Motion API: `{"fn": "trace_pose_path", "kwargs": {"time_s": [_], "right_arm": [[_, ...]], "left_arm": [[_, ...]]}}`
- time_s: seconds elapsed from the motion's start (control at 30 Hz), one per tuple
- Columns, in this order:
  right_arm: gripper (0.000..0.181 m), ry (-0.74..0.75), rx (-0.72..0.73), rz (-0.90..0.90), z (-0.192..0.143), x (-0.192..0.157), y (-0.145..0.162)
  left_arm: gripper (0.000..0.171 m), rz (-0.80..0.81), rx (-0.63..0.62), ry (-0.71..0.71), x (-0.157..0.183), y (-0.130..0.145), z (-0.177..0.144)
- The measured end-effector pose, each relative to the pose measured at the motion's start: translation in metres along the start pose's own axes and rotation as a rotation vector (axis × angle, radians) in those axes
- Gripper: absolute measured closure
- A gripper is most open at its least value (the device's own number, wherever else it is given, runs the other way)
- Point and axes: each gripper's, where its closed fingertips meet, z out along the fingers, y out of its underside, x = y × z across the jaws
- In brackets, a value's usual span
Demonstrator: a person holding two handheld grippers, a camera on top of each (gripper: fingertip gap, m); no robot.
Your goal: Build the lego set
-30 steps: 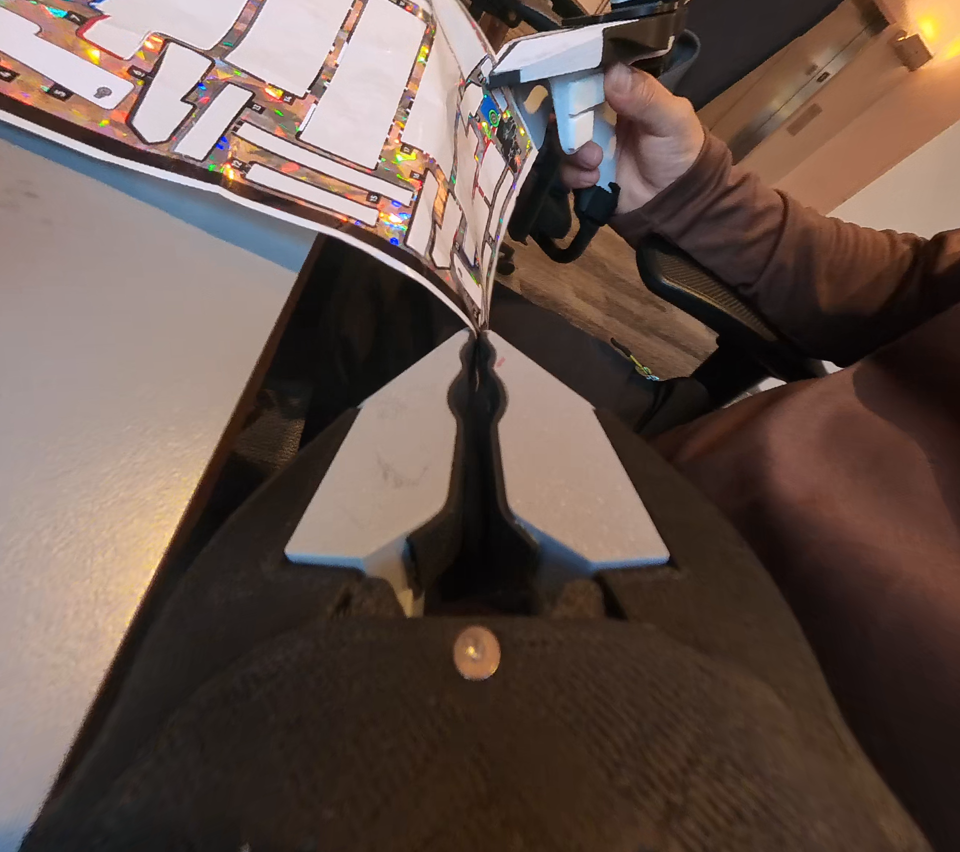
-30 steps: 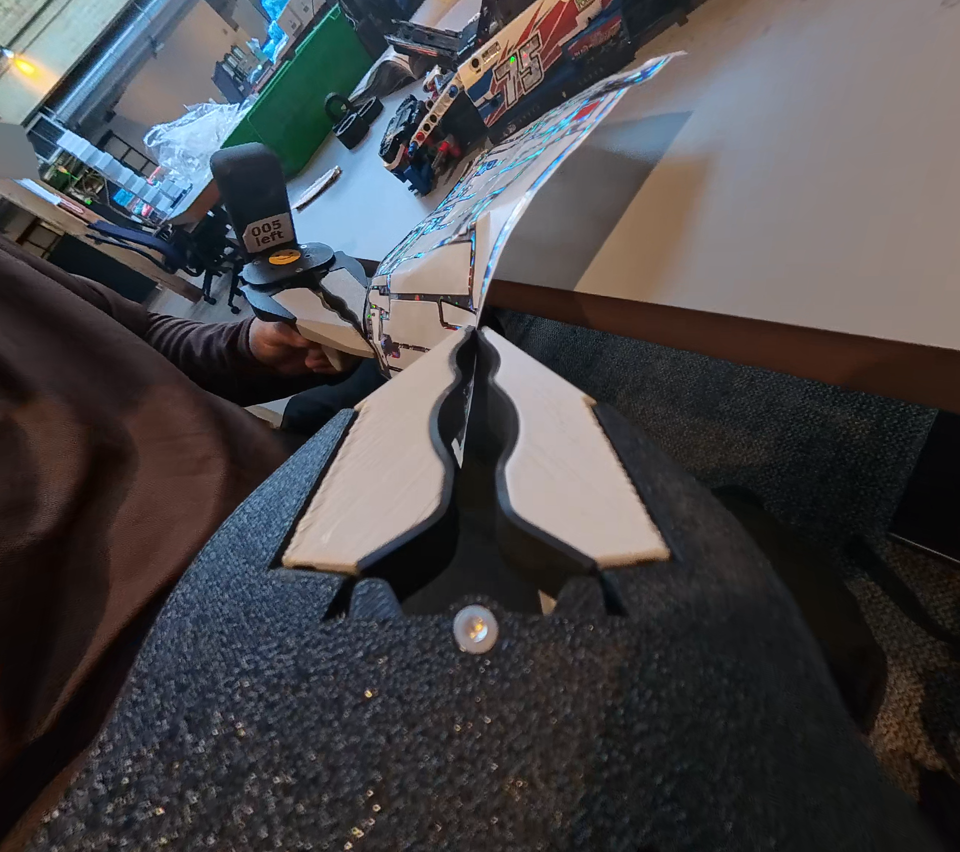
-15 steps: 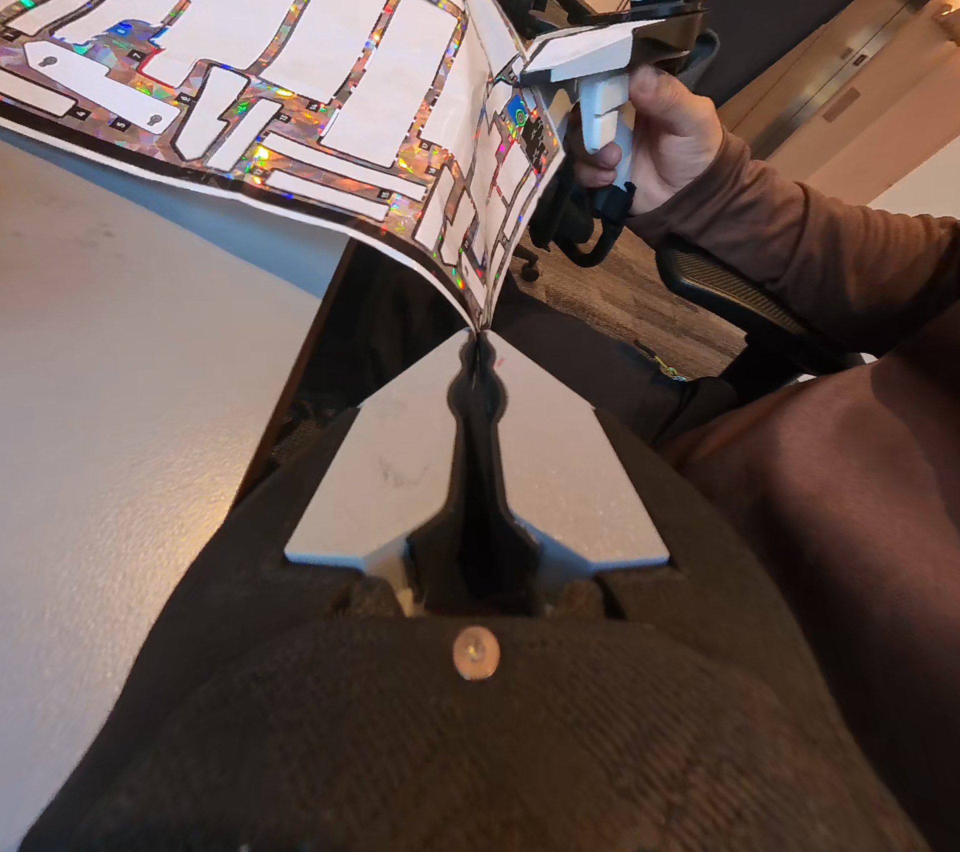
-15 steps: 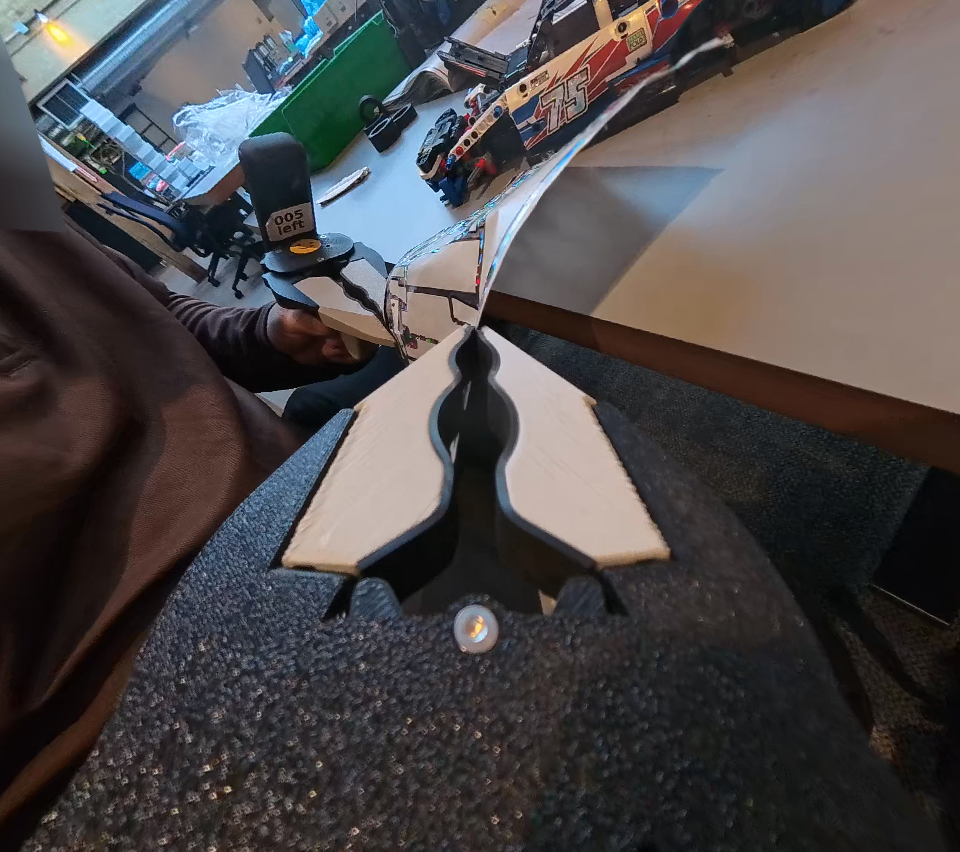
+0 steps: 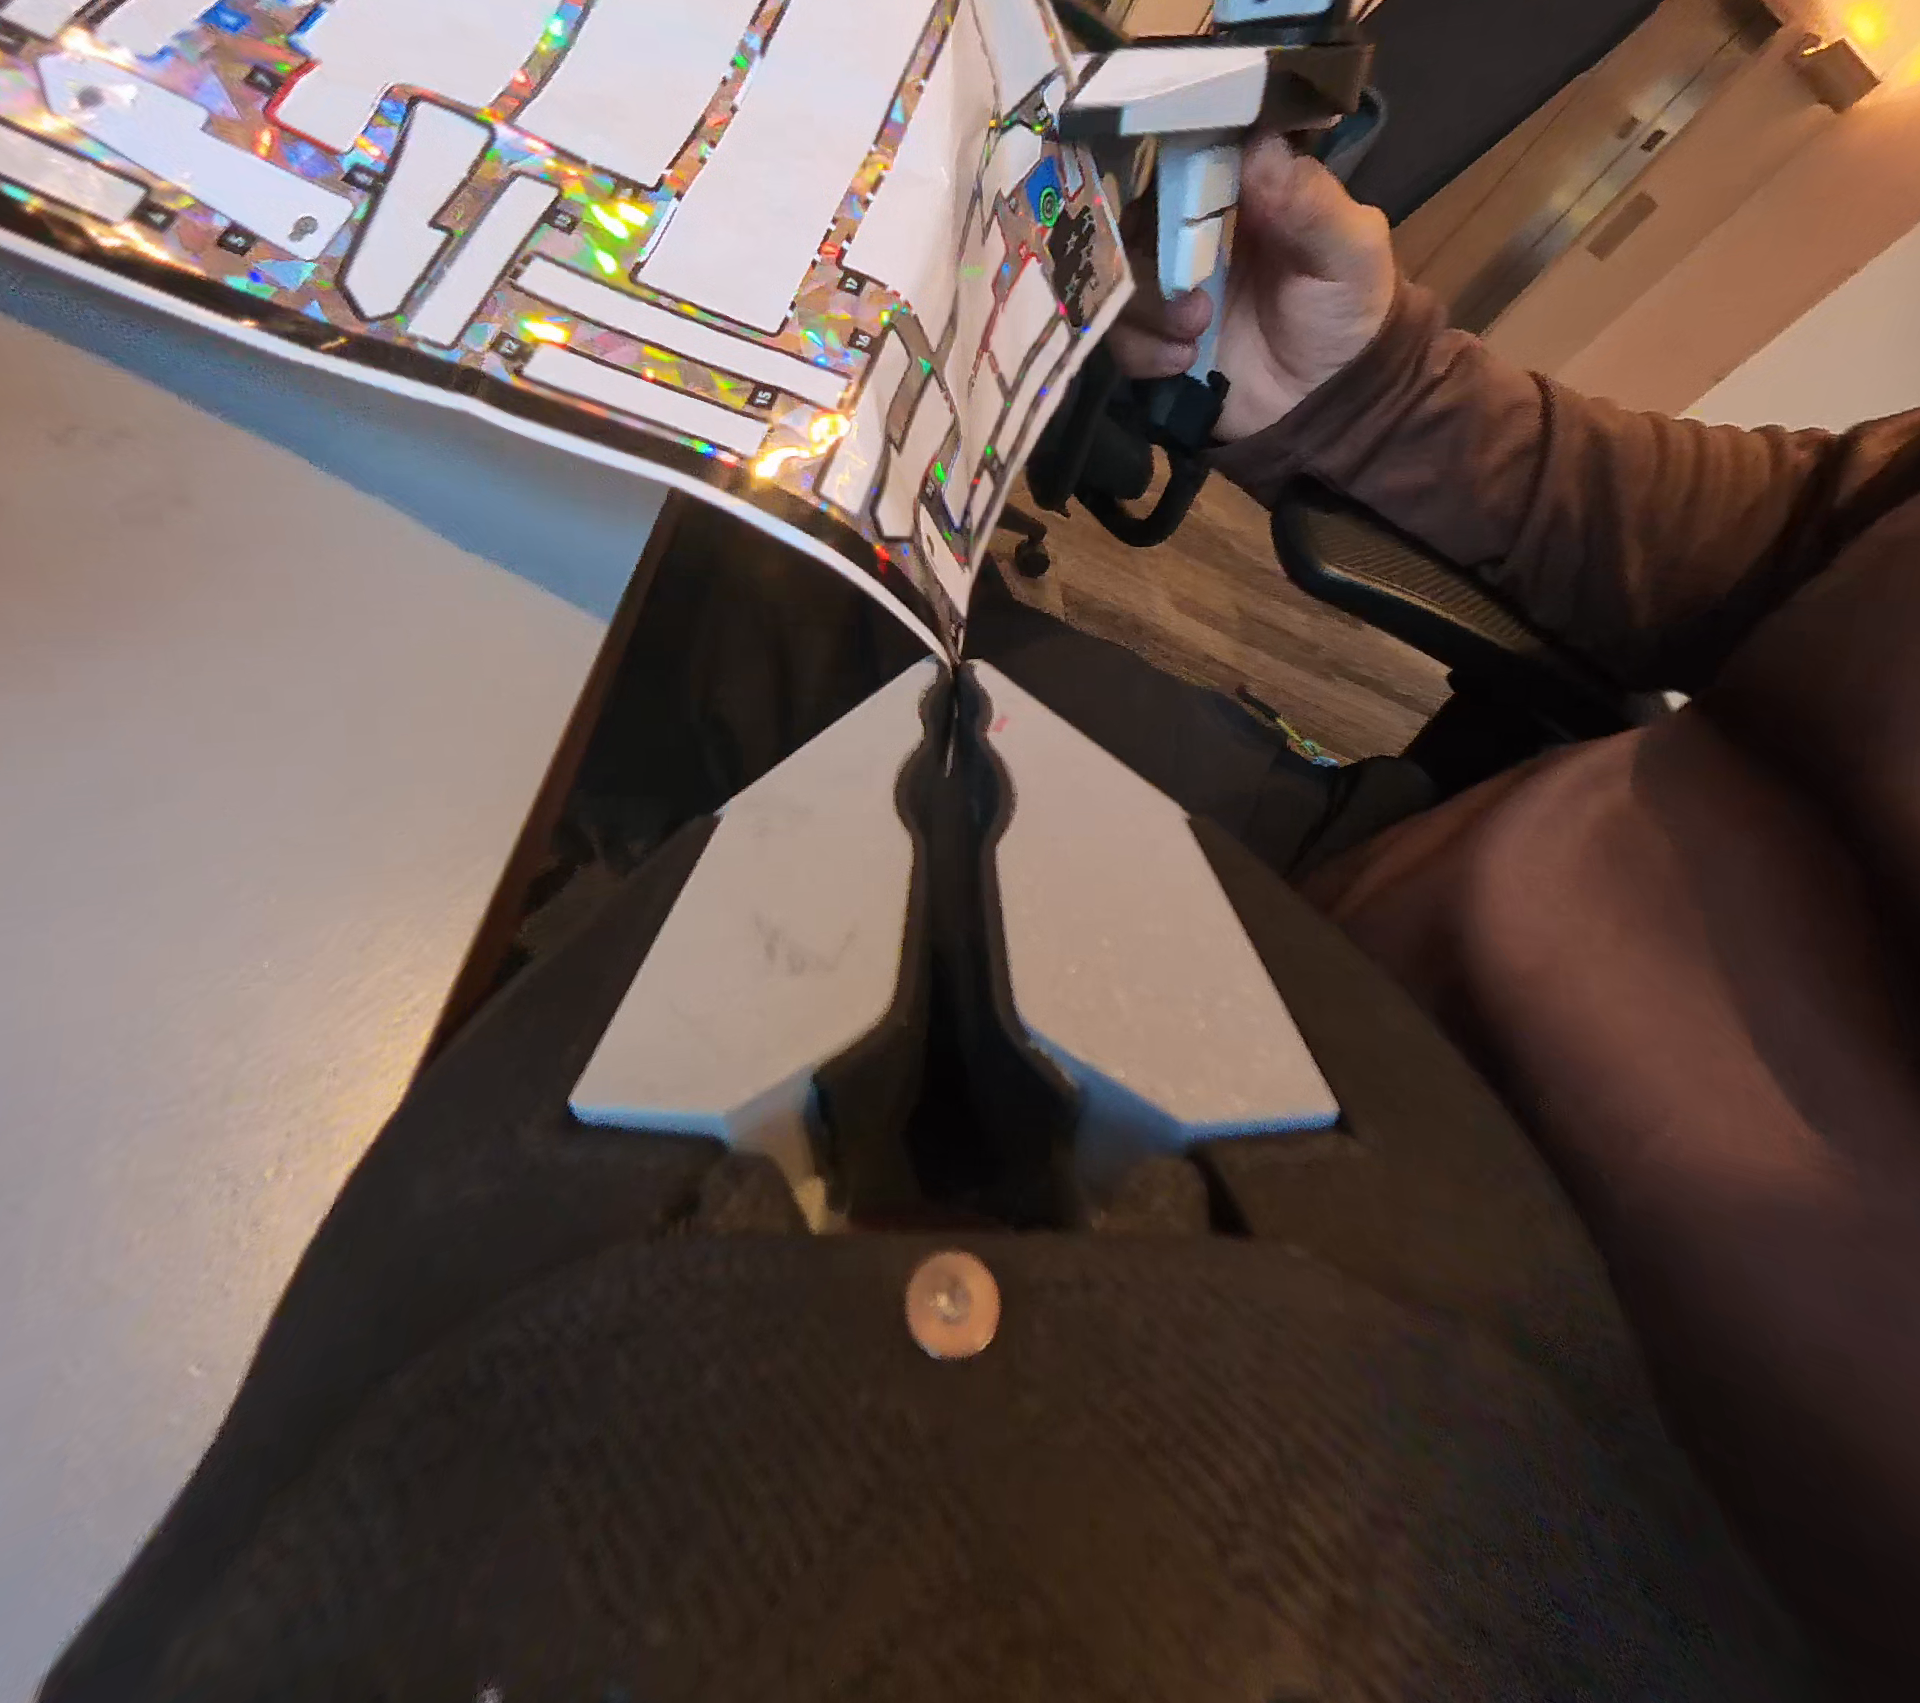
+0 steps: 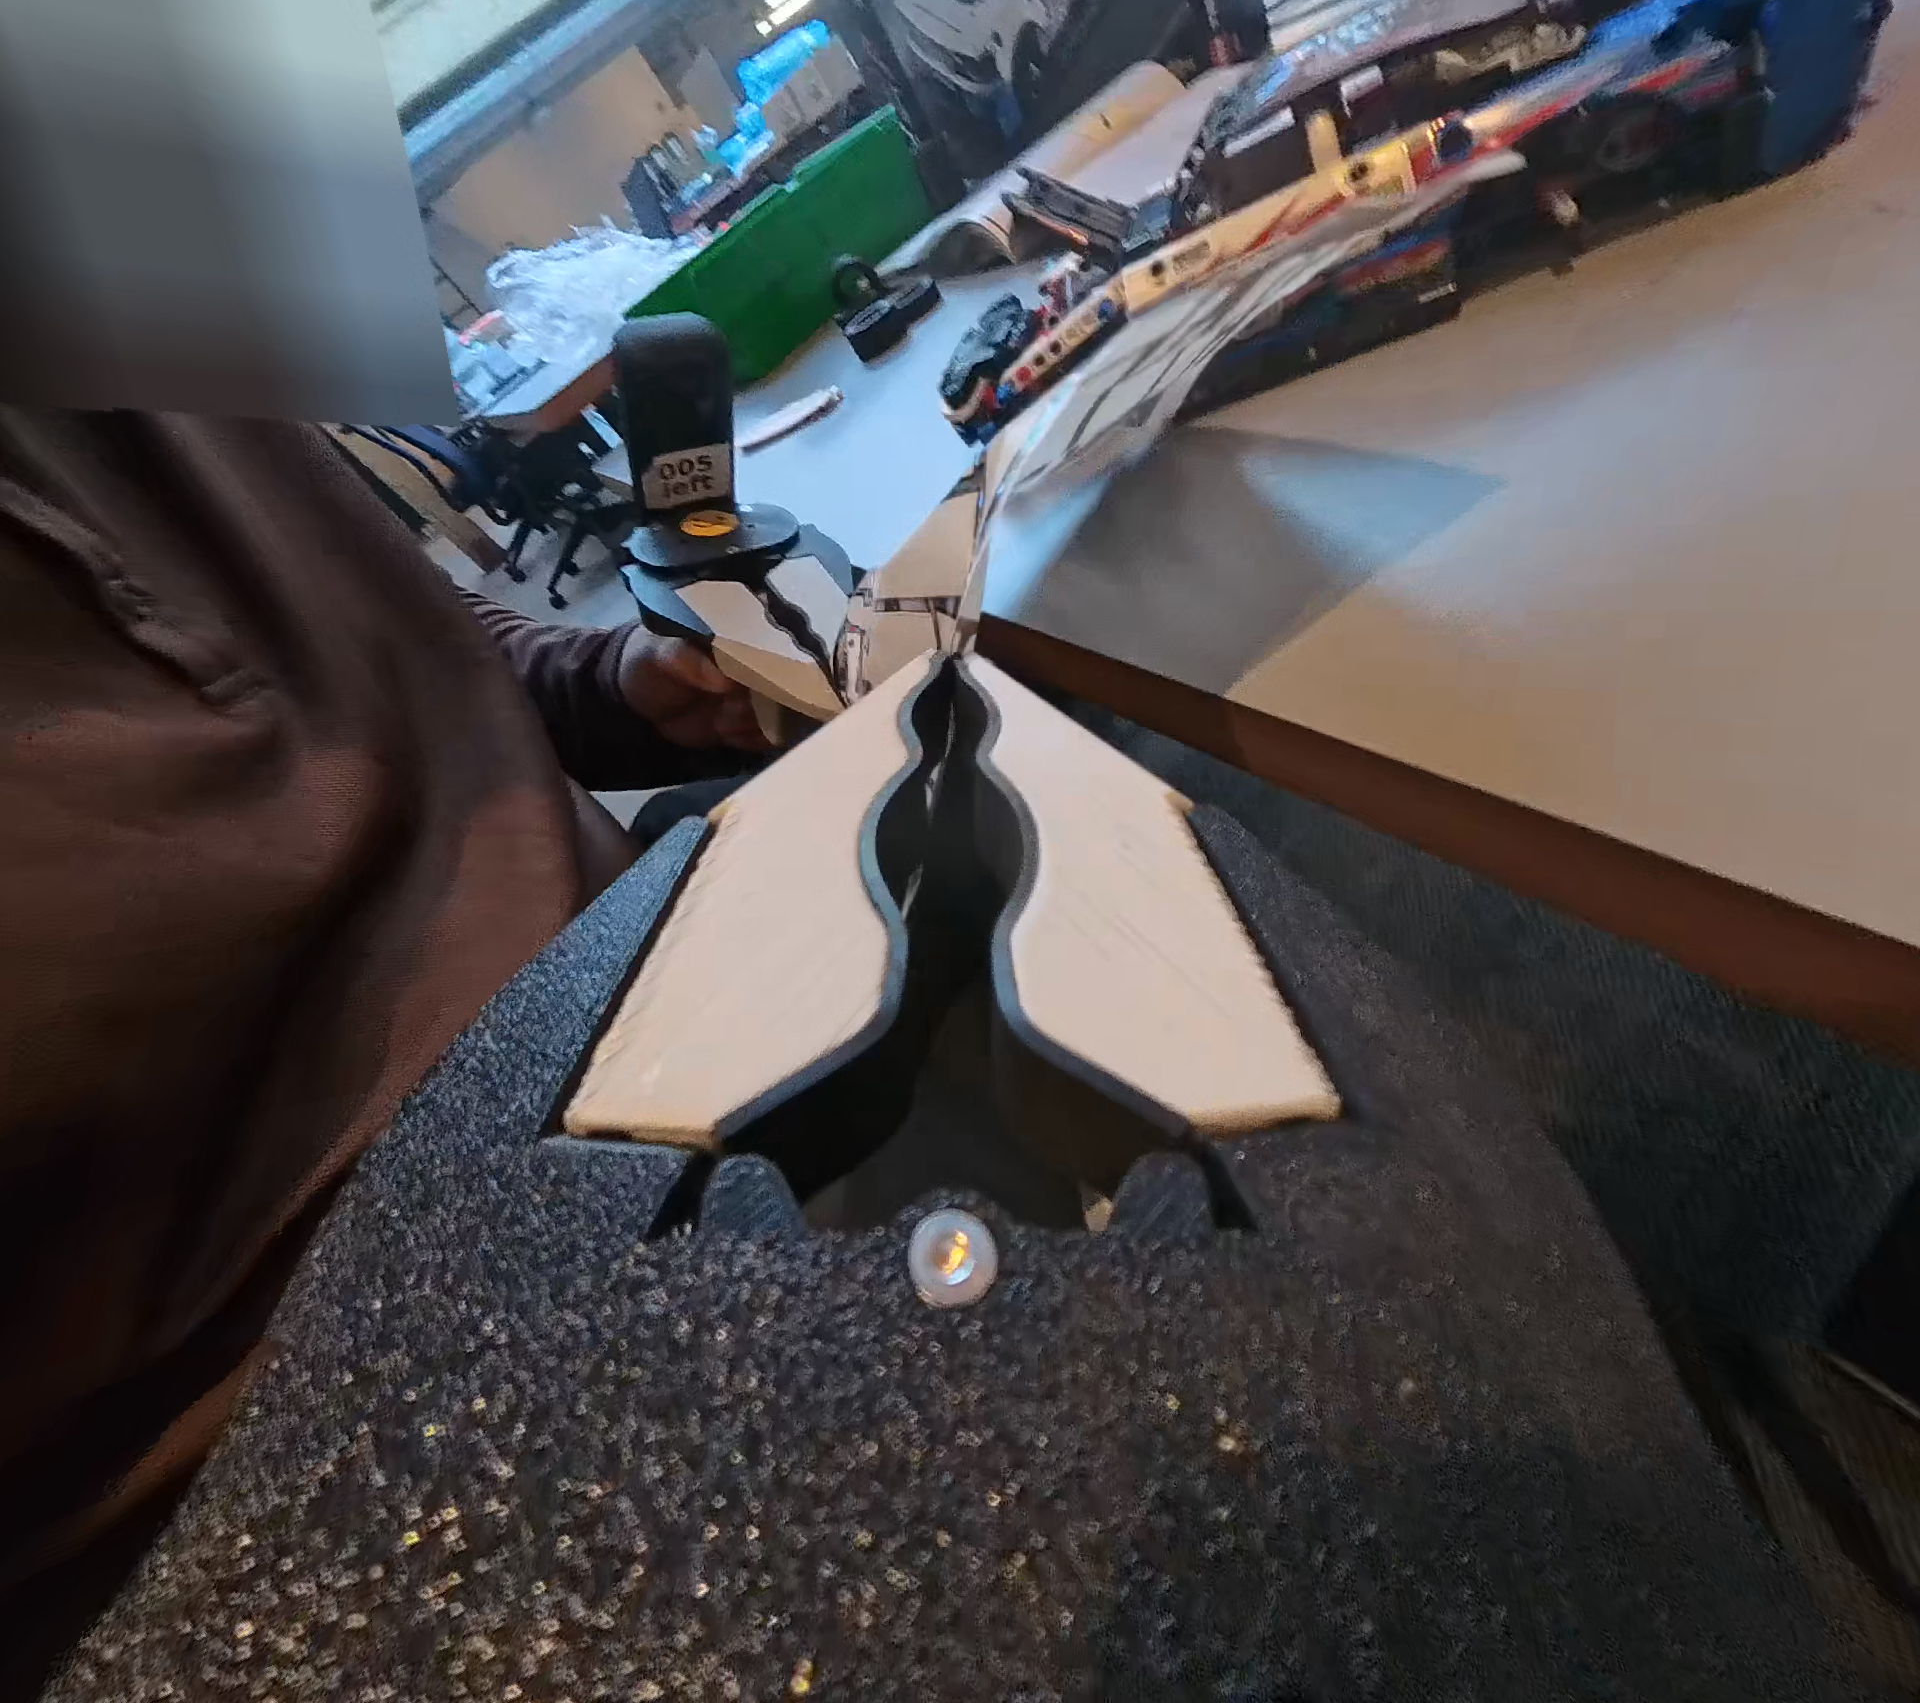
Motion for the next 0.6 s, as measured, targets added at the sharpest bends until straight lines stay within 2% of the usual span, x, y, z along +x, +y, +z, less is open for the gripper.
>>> {"fn": "trace_pose_path", "kwargs": {"time_s": [0.17,0.27,0.37,0.5,0.6], "right_arm": [[0.181,-0.046,0.032,-0.003,-0.003,-0.004,-0.006],[0.181,-0.059,0.012,0.016,0.001,-0.001,-0.003],[0.181,0.021,-0.065,0.064,0.005,0.019,0.012],[0.181,-0.057,-0.046,0.053,0.008,0.007,0.009],[0.181,0.011,-0.085,0.063,0.011,0.019,0.016]], "left_arm": [[0.171,0.087,0.011,0.005,0.002,-0.003,-0.001],[0.171,0.135,-0.037,-0.028,-0.005,0.006,0.001],[0.171,0.134,-0.074,-0.034,-0.011,0.015,0.003],[0.171,0.144,-0.063,-0.012,-0.007,0.013,0.004],[0.171,0.159,-0.055,-0.026,-0.009,0.010,0.002]]}}
